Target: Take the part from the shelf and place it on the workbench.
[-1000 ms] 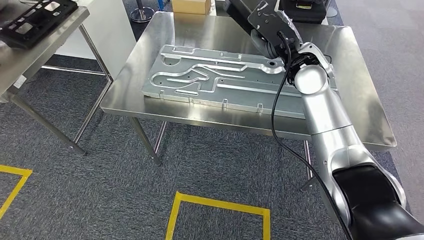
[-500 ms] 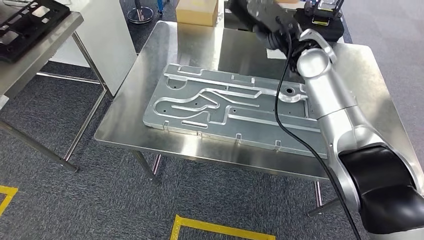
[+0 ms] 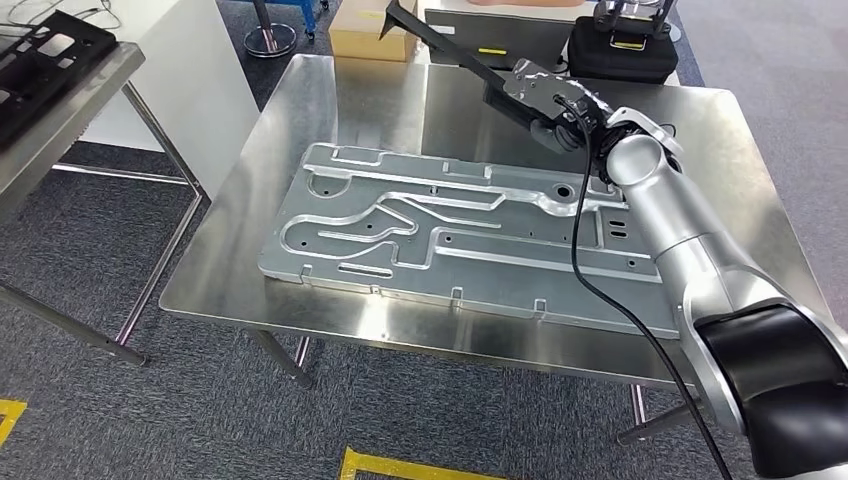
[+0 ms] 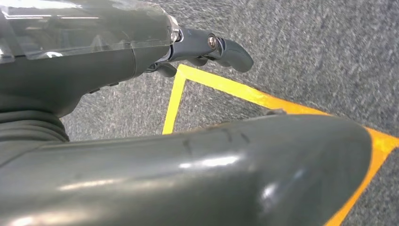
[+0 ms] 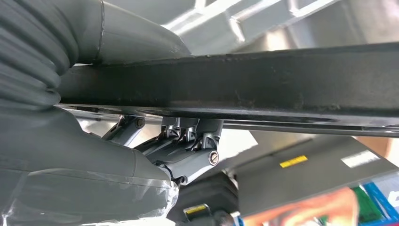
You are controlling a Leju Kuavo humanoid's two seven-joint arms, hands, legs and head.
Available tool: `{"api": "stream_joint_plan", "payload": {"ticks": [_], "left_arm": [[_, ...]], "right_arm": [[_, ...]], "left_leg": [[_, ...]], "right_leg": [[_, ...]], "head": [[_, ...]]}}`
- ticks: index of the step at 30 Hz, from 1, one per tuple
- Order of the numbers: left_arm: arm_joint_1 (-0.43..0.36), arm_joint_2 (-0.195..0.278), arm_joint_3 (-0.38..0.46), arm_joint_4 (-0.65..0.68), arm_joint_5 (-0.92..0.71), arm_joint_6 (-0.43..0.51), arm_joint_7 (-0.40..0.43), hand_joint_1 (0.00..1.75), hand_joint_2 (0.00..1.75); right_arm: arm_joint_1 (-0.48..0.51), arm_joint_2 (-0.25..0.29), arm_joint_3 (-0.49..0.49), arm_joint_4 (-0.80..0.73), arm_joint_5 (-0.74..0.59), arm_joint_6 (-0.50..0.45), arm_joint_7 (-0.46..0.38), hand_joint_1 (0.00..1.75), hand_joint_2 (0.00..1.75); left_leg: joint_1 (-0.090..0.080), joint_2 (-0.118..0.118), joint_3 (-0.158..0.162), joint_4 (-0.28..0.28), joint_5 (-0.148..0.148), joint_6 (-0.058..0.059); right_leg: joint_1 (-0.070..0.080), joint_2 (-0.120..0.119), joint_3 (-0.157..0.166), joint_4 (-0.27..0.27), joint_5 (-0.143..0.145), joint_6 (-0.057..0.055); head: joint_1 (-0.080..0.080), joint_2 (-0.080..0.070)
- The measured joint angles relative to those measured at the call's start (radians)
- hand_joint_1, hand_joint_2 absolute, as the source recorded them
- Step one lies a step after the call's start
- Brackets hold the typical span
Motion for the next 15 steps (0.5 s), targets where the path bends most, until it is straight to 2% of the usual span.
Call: {"api": "stream_joint_plan", "payload": {"ticks": [7, 11, 15], "left_arm": [[-0.009, 0.002, -0.025, 0.000, -0.034, -0.020, -0.004, 0.00, 0.00], [-0.013, 0.004, -0.038, 0.000, -0.042, -0.026, -0.004, 0.00, 0.00], [-0.015, 0.009, -0.046, 0.000, -0.046, -0.028, -0.002, 0.00, 0.00]], "right_arm": [[0.118, -0.012, 0.020, -0.045, 0.042, -0.069, -0.014, 1.75, 1.75], [0.205, -0.013, 0.029, -0.084, 0.060, -0.072, -0.013, 1.75, 1.75], [0.241, -0.013, 0.035, -0.109, 0.081, -0.063, -0.007, 1.75, 1.75]], "left_leg": [[0.005, 0.003, 0.009, -0.001, -0.004, -0.004], [0.005, 0.004, 0.009, -0.001, -0.004, -0.004], [0.004, 0.004, 0.009, 0.001, -0.004, -0.004]], "right_leg": [[0.008, 0.002, 0.007, 0.002, -0.002, -0.004], [0.008, 0.002, 0.008, 0.003, -0.002, -0.004], [0.008, 0.003, 0.009, 0.003, -0.002, -0.003]], "head": [[0.000, 0.000], [0.000, 0.000], [0.000, 0.000]]}}
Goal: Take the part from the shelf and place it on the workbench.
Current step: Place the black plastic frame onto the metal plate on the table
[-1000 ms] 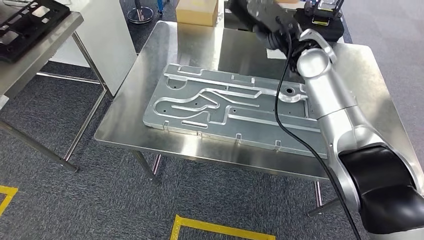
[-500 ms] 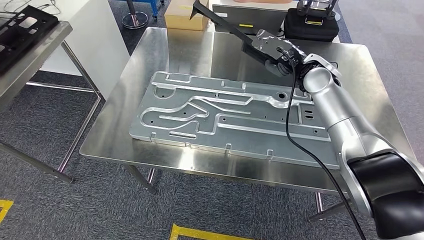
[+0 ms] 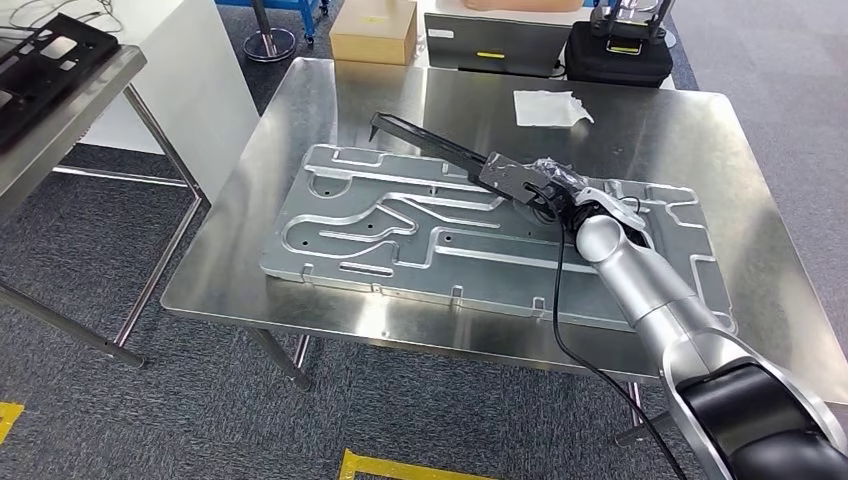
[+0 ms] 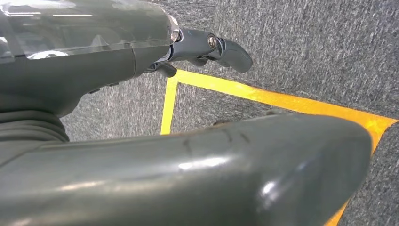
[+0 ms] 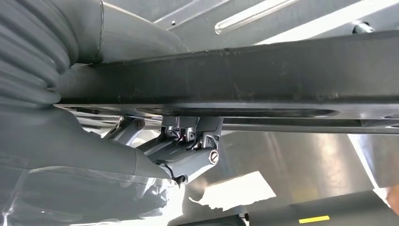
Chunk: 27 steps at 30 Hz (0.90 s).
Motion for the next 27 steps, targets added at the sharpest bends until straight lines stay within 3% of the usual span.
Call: {"api": "stream_joint_plan", "payload": {"ticks": [5, 8, 9, 12, 27], "left_arm": [[-0.004, 0.003, -0.014, 0.000, -0.020, -0.004, 0.002, 0.00, 0.00], [-0.008, 0.005, -0.025, 0.000, -0.033, -0.008, 0.002, 0.00, 1.31], [-0.009, 0.006, -0.029, 0.000, -0.037, -0.009, 0.003, 0.00, 1.31], [-0.011, 0.009, -0.040, 0.000, -0.046, -0.011, 0.004, 0.00, 0.00], [-0.015, 0.017, -0.049, 0.000, -0.037, -0.001, 0.018, 0.00, 0.00]], "right_arm": [[0.055, 0.008, 0.010, -0.008, 0.063, -0.014, -0.008, 1.75, 1.75], [0.096, 0.019, 0.018, -0.008, 0.113, -0.043, -0.014, 0.44, 1.75], [0.111, 0.023, 0.019, -0.007, 0.128, -0.051, -0.015, 0.00, 1.75], [0.165, 0.034, 0.015, 0.002, 0.164, -0.069, -0.023, 0.00, 1.75], [0.231, 0.042, -0.079, 0.005, 0.222, -0.102, -0.050, 0.00, 1.75]], "left_leg": [[0.000, 0.000, 0.001, 0.002, 0.000, 0.000], [0.000, -0.001, 0.003, 0.002, -0.001, -0.001], [0.000, -0.001, 0.004, 0.002, -0.001, -0.001], [0.000, -0.001, 0.006, 0.002, -0.002, -0.001], [-0.001, -0.001, 0.014, 0.003, -0.003, -0.001]], "right_leg": [[0.000, -0.002, 0.003, -0.001, 0.000, 0.000], [0.001, -0.003, 0.006, -0.002, 0.000, 0.000], [0.001, -0.003, 0.008, -0.002, -0.001, 0.000], [0.000, -0.003, 0.011, -0.003, -0.001, 0.000], [0.000, -0.003, 0.019, -0.004, -0.001, 0.001]], "head": [[0.000, 0.000], [0.000, 0.000], [0.000, 0.000], [0.000, 0.000], [0.000, 0.000]]}}
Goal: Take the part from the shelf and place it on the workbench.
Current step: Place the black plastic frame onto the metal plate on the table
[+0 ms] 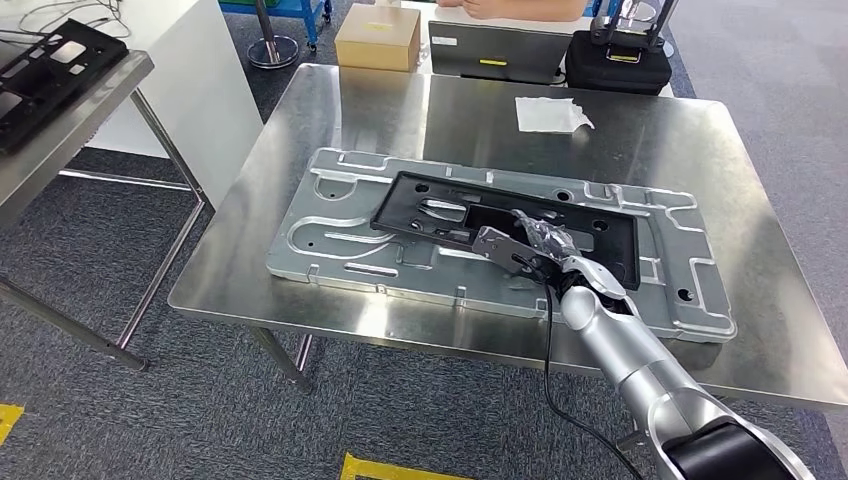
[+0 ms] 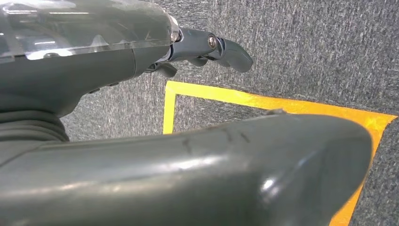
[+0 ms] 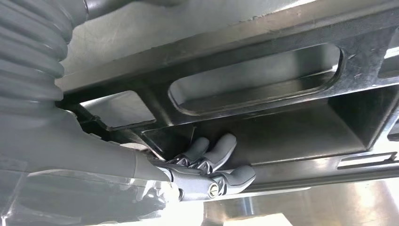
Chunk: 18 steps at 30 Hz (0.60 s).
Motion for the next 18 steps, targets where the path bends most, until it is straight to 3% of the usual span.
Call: {"api": "stream_joint_plan", "payload": {"ticks": [8, 18], "left_arm": [[0.005, 0.000, 0.000, 0.000, 0.009, 0.000, 0.000, 0.00, 0.00], [0.010, -0.001, 0.002, 0.000, 0.020, 0.001, -0.013, 0.00, 0.00]], "right_arm": [[0.015, -0.029, -0.119, -0.126, -0.080, 0.015, -0.030, 0.00, 1.75], [0.101, -0.103, -0.329, -0.453, -0.185, -0.005, -0.071, 0.00, 1.75]], "left_leg": [[0.000, 0.000, -0.004, -0.001, 0.000, 0.000], [0.000, 0.000, -0.005, -0.004, -0.003, -0.002]], "right_leg": [[0.000, 0.001, -0.006, 0.000, -0.001, -0.001], [-0.001, 0.002, -0.009, 0.000, -0.005, -0.001]], "head": [[0.000, 0.000], [0.000, 0.000]]}}
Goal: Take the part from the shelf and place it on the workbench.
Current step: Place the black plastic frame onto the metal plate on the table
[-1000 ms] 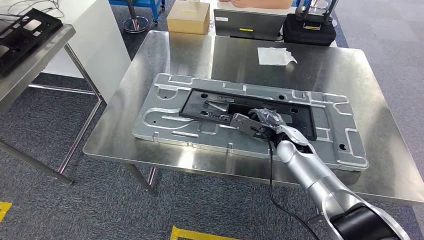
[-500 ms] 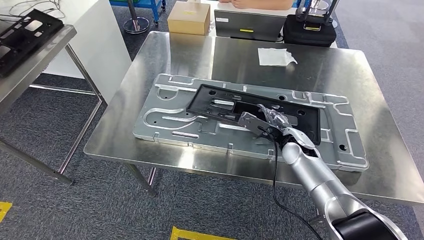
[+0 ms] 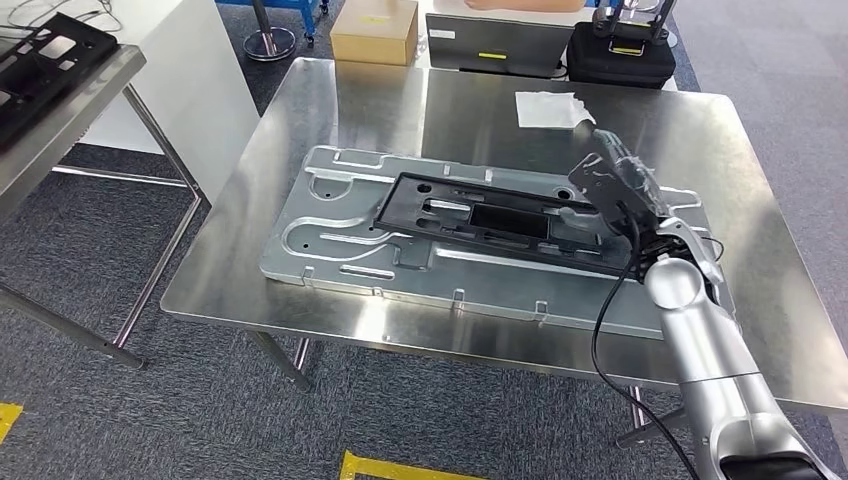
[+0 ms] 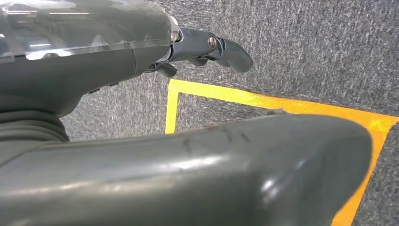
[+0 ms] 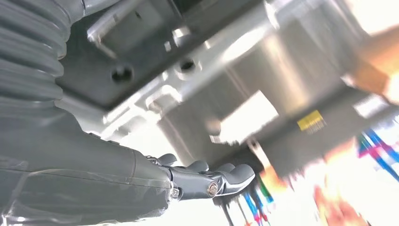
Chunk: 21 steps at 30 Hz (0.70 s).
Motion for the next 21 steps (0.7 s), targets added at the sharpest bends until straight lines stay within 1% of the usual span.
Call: {"api": "stream_joint_plan", "payload": {"ticks": [3, 7, 9, 11, 13, 15, 19, 21], "left_arm": [[-0.001, -0.001, 0.004, 0.000, 0.008, 0.001, -0.003, 0.00, 0.00], [0.000, -0.003, 0.008, 0.000, 0.016, 0.003, -0.006, 0.00, 0.00], [0.000, -0.006, 0.014, 0.000, 0.026, 0.011, -0.011, 0.00, 0.00], [0.001, -0.012, 0.024, 0.000, 0.040, 0.023, -0.016, 0.00, 0.00], [0.002, -0.019, 0.036, 0.000, 0.058, 0.033, -0.022, 0.00, 0.00], [0.003, -0.027, 0.050, 0.000, 0.074, 0.038, -0.028, 0.00, 0.00], [0.006, -0.037, 0.069, 0.000, 0.085, 0.039, -0.033, 0.00, 0.00], [0.006, -0.039, 0.078, 0.000, 0.095, 0.044, -0.035, 0.00, 0.00]], "right_arm": [[0.020, -0.001, -0.041, -0.063, -0.008, -0.013, -0.007, 0.00, 1.75], [0.028, -0.001, -0.067, -0.103, -0.011, -0.051, -0.021, 0.00, 1.75], [0.028, 0.002, -0.074, -0.121, -0.017, -0.102, -0.048, 0.00, 1.75], [0.030, 0.009, -0.081, -0.149, -0.040, -0.175, -0.094, 0.00, 1.75], [0.046, 0.017, -0.085, -0.197, -0.091, -0.252, -0.146, 0.00, 1.75], [0.076, 0.023, -0.089, -0.251, -0.148, -0.307, -0.180, 0.00, 1.75], [0.121, 0.030, -0.094, -0.318, -0.191, -0.332, -0.192, 0.00, 1.75], [0.138, 0.032, -0.096, -0.339, -0.233, -0.336, -0.198, 0.00, 0.87]], "left_leg": [[0.000, 0.001, 0.000, 0.000, -0.001, -0.001], [0.000, 0.001, 0.001, -0.001, -0.002, 0.000], [0.000, 0.001, 0.001, -0.001, -0.001, -0.001], [0.000, 0.001, 0.001, -0.001, -0.001, -0.001], [0.000, 0.001, 0.002, -0.001, -0.001, -0.001], [0.000, 0.001, 0.002, -0.001, -0.002, -0.001], [0.000, 0.001, 0.002, 0.002, -0.004, 0.001], [-0.001, 0.001, 0.002, 0.005, -0.006, 0.003]], "right_leg": [[0.000, 0.001, 0.000, 0.000, -0.001, 0.000], [0.000, 0.001, 0.000, 0.001, -0.001, -0.001], [0.000, 0.001, 0.000, 0.001, -0.001, -0.001], [0.000, 0.001, 0.000, 0.001, -0.001, -0.001], [0.000, 0.001, 0.001, 0.001, -0.001, -0.001], [0.000, 0.001, 0.001, 0.001, -0.001, -0.001], [-0.003, 0.001, 0.002, 0.000, -0.001, 0.000], [-0.005, 0.001, 0.003, 0.000, -0.002, 0.001]], "head": [[0.000, 0.000], [0.000, 0.000], [0.000, 0.000], [0.000, 0.000], [0.000, 0.000], [0.000, 0.000], [0.000, 0.000], [0.000, 0.000]]}}
